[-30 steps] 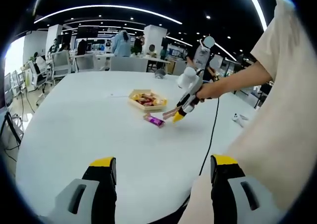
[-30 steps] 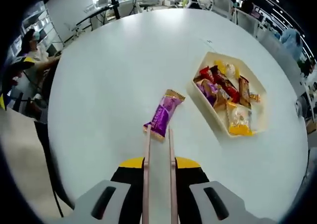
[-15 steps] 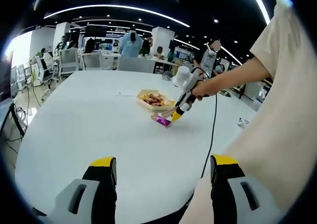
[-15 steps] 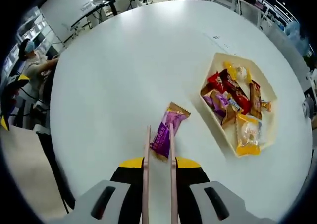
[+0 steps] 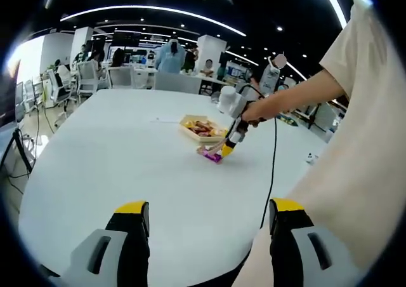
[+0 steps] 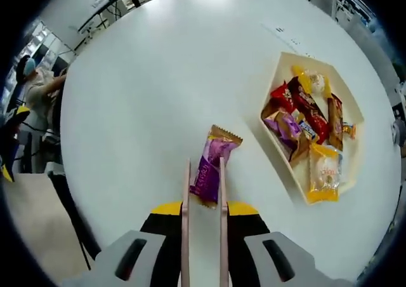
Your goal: Place the target food into the container with the food tongs after gripping and lifting it, then release it inside without dropping or visibly crushing the food.
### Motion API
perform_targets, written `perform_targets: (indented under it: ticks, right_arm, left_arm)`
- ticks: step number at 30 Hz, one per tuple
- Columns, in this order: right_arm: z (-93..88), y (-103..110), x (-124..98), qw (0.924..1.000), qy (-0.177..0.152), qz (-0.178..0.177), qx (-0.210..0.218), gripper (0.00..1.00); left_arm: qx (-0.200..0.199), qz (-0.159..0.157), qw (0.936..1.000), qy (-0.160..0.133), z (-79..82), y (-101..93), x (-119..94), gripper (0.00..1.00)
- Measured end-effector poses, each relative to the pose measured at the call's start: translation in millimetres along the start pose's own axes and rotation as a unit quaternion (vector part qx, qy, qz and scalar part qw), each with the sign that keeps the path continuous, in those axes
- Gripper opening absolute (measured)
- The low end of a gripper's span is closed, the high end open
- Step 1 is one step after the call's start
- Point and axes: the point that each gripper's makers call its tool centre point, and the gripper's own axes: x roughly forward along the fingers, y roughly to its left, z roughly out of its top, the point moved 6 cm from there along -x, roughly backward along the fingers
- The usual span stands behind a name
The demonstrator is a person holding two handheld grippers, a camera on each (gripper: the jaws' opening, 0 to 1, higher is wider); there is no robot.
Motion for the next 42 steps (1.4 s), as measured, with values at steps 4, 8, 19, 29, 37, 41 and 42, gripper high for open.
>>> perform_targets:
  ticks: [4, 8, 19, 29, 37, 41, 42]
  right_arm:
    - [-2.1, -2, 6, 0.9999, 0.014, -0.006, 0.004, 0.23]
    - [-1.0, 0, 8, 0.9998, 0.018, 0.000, 0.008, 0.24]
    - [0.2, -2, 13, 0.9997, 0.022, 0.003, 0.003, 0.24]
    - [0.8, -6, 18, 0.9996, 0.019, 0.001, -0.020, 0.25]
    - [-0.3, 3, 17, 0.9965, 0.023, -0.048, -0.065, 0.25]
    - [-2.2, 6, 19, 0.9940, 0.022, -0.065, -0.085, 0.24]
    - [-3.6, 7, 20, 0.9942, 0.027, -0.065, -0.081, 0.24]
  left_arm:
    - [-0.002, 0.002, 1.0000, 0.002, -1.8, 1.3, -1, 0.77]
    - [-0.006, 0.003, 1.0000, 0.003, -3.2, 2.4, -1, 0.77]
    - [-0.005, -0.001, 0.9999, 0.009, -2.1, 4.2, 3, 0.76]
    - [-0.002, -0.008, 0.9999, 0.012, -0.5, 2.8, 7, 0.76]
    - [-0.003, -0.007, 0.9999, 0.012, -0.2, 4.0, 7, 0.76]
    - [-0.003, -0.008, 0.9999, 0.011, 0.1, 3.7, 8, 0.76]
    - [-0.003, -0.009, 0.9999, 0.010, 0.3, 3.5, 8, 0.76]
